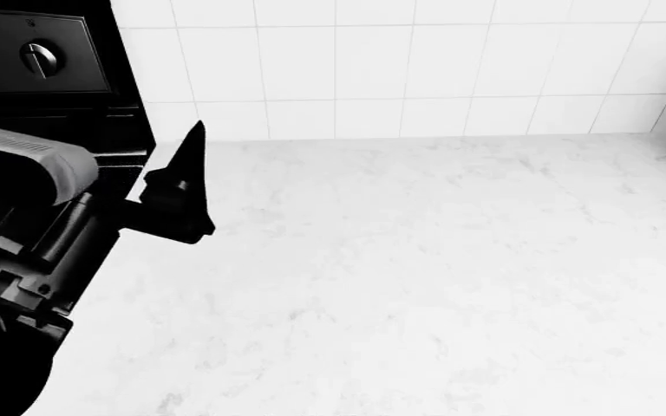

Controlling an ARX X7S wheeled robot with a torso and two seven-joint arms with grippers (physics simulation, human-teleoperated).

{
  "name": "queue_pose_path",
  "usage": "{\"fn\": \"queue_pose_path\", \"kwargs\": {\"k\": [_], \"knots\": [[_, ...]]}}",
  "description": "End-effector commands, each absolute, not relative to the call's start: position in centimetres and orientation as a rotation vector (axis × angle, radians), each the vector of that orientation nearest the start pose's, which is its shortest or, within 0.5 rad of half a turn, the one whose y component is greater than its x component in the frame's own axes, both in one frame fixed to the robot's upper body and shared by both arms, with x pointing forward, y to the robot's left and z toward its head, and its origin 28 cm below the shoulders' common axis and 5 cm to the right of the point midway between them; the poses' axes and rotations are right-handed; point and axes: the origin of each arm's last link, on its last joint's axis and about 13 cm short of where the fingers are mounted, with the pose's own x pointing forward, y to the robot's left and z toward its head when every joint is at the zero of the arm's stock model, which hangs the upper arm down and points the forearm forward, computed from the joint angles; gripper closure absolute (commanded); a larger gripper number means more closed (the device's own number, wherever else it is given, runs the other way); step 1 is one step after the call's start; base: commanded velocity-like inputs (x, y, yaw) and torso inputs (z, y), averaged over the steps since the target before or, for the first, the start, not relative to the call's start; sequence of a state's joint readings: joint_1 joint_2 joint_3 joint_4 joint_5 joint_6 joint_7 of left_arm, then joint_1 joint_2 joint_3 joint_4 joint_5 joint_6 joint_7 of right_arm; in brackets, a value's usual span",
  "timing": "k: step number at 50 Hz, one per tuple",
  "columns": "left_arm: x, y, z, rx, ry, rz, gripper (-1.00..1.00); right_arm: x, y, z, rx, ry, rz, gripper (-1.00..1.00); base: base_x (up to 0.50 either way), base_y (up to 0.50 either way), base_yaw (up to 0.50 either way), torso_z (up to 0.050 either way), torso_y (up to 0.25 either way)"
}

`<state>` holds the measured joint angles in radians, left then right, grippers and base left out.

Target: Pick the lime, brussel sprout from the counter and place them in the cabinet. Then close the cabinet.

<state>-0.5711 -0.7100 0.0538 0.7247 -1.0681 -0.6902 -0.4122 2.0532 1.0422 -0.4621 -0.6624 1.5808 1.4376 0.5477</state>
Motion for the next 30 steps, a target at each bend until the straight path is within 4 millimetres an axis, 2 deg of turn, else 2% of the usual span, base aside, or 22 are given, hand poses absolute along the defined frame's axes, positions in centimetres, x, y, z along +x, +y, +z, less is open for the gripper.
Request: {"fn": "queue_pose_path", "kwargs": {"k": [1, 9, 16, 25, 26, 27, 28, 29, 30], "knots": [[20.0, 25.8, 24.7, -0.018, -0.346, -0.269, -1.00, 11.8, -20.3, 39.4, -0.671, -0.493, -0.082, -1.00, 0.00, 0.00, 0.00, 0.000, 0.000], [18.5, 26.1, 24.6, -0.026, -0.381, -0.254, -1.00, 11.4, -21.2, 38.4, -0.632, -0.511, -0.119, -1.00, 0.00, 0.00, 0.00, 0.000, 0.000], [17.8, 26.6, 24.9, -0.036, -0.405, -0.236, -1.00, 10.4, -21.9, 38.4, -0.595, -0.559, -0.214, -1.00, 0.00, 0.00, 0.00, 0.000, 0.000], [16.6, 27.0, 25.3, -0.004, -0.451, -0.182, -1.00, 9.8, -21.9, 38.8, -0.543, -0.602, -0.306, -1.00, 0.00, 0.00, 0.00, 0.000, 0.000], [16.5, 27.1, 25.3, 0.003, -0.458, -0.171, -1.00, 11.6, -21.0, 37.5, -0.567, -0.508, -0.193, -1.00, 0.00, 0.00, 0.00, 0.000, 0.000], [16.4, 27.1, 25.3, 0.013, -0.471, -0.150, -1.00, 12.3, -21.1, 37.8, -0.584, -0.583, -0.118, -1.00, 0.00, 0.00, 0.00, 0.000, 0.000], [16.3, 27.2, 25.3, 0.020, -0.479, -0.134, -1.00, 12.8, -20.0, 36.1, -0.701, -0.612, -0.040, -1.00, 0.00, 0.00, 0.00, 0.000, 0.000], [16.2, 27.3, 25.4, 0.030, -0.493, -0.110, -1.00, 11.9, -22.4, 38.0, -0.553, -0.663, -0.232, -1.00, 0.00, 0.00, 0.00, 0.000, 0.000], [16.1, 27.3, 25.5, 0.035, -0.513, -0.078, -1.00, 9.8, -21.8, 38.6, -0.611, -0.902, -0.279, -1.00, 0.00, 0.00, 0.00, 0.000, 0.000]]}}
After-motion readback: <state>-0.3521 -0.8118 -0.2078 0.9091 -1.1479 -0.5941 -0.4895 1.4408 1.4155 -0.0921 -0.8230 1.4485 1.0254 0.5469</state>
